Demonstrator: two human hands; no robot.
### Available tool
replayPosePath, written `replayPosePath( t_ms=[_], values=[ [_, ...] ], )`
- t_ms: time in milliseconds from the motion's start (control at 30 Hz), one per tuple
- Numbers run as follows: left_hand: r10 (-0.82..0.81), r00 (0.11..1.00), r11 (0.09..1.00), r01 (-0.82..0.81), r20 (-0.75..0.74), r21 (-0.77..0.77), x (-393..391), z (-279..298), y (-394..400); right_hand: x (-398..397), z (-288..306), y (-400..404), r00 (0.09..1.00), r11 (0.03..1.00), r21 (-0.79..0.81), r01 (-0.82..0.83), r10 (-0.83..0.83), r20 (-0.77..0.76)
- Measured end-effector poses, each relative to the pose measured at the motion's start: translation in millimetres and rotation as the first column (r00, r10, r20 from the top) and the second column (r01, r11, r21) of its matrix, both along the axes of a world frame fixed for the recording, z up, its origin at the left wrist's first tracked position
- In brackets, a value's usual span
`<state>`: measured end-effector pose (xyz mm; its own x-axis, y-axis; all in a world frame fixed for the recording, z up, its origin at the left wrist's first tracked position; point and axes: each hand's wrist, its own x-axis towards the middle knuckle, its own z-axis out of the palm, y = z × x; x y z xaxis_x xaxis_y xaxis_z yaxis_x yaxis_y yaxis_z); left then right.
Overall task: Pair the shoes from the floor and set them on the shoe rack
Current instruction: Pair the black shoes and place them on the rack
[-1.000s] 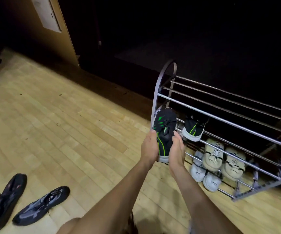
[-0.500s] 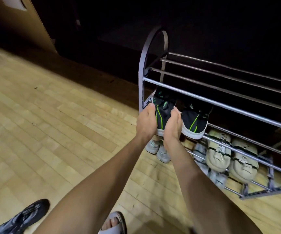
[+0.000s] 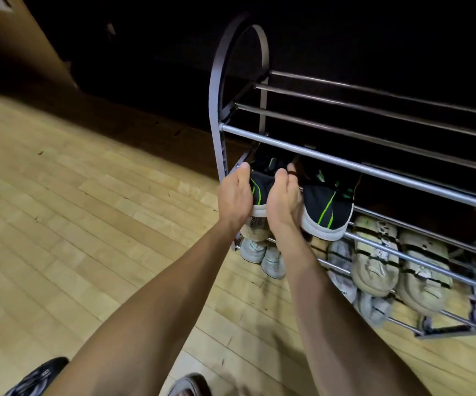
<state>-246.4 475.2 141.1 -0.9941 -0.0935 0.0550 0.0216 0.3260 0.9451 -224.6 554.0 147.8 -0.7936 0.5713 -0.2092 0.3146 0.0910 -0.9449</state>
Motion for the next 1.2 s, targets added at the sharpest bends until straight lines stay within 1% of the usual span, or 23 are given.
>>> replayPosePath(
  t_ms=[100, 167, 267, 367, 433, 567, 700, 800, 933, 1033, 1133, 1200],
  values=[
    [-0.019, 1.0, 1.0, 0.019, -0.015, -0.021, 4, 2, 3, 0, -2, 7, 0.998, 0.998, -0.048, -0.045, 0.047, 0.032],
    [-0.025, 0.999, 0.999, 0.025, -0.022, -0.022, 6, 4, 7, 2, -6, 7, 0.996, 0.997, -0.027, -0.076, 0.077, 0.037],
    [-0.033, 0.999, 0.999, 0.031, -0.029, -0.036, 5, 7, 6, 2, -8, 6, 0.998, 0.998, -0.01, -0.062, 0.062, 0.026],
    [-0.062, 0.997, 0.995, 0.058, -0.038, -0.079, 8, 10, 4, 10, 0, -1, 0.997, 0.997, 0.02, -0.068, 0.068, 0.021],
    [-0.088, 0.996, 0.992, 0.086, -0.016, -0.093, 11, 10, 1, 18, 7, -6, 0.998, 0.996, 0.053, -0.066, 0.066, 0.002],
    [-0.1, 0.995, 0.995, 0.1, 0.006, -0.005, 26, 22, -13, 35, 21, -14, 0.999, 0.997, 0.071, -0.043, 0.045, -0.027],
    [-0.083, 0.996, 0.994, 0.082, 0.017, 0.066, 55, 42, -34, 58, 35, -21, 0.999, 0.999, -0.012, -0.038, 0.038, -0.001],
    [-0.031, 0.999, 0.986, 0.023, 0.043, 0.163, 81, 62, -52, 80, 55, -19, 0.998, 0.997, -0.035, -0.063, 0.062, -0.033],
    [0.066, 0.997, 0.981, -0.058, -0.035, 0.183, 111, 94, -81, 103, 92, -5, 0.985, 0.987, -0.015, -0.161, 0.16, -0.063],
    [0.127, 0.991, 0.965, -0.111, -0.052, 0.239, 130, 120, -106, 123, 118, -2, 0.968, 0.97, 0.01, -0.242, 0.242, -0.068],
    [0.163, 0.985, 0.941, -0.139, -0.053, 0.31, 159, 149, -130, 146, 148, -14, 0.934, 0.94, 0.05, -0.338, 0.342, -0.105],
    [0.176, 0.982, 0.938, -0.146, -0.067, 0.315, 182, 170, -145, 161, 169, -28, 0.911, 0.923, 0.059, -0.381, 0.385, -0.144]
  ],
)
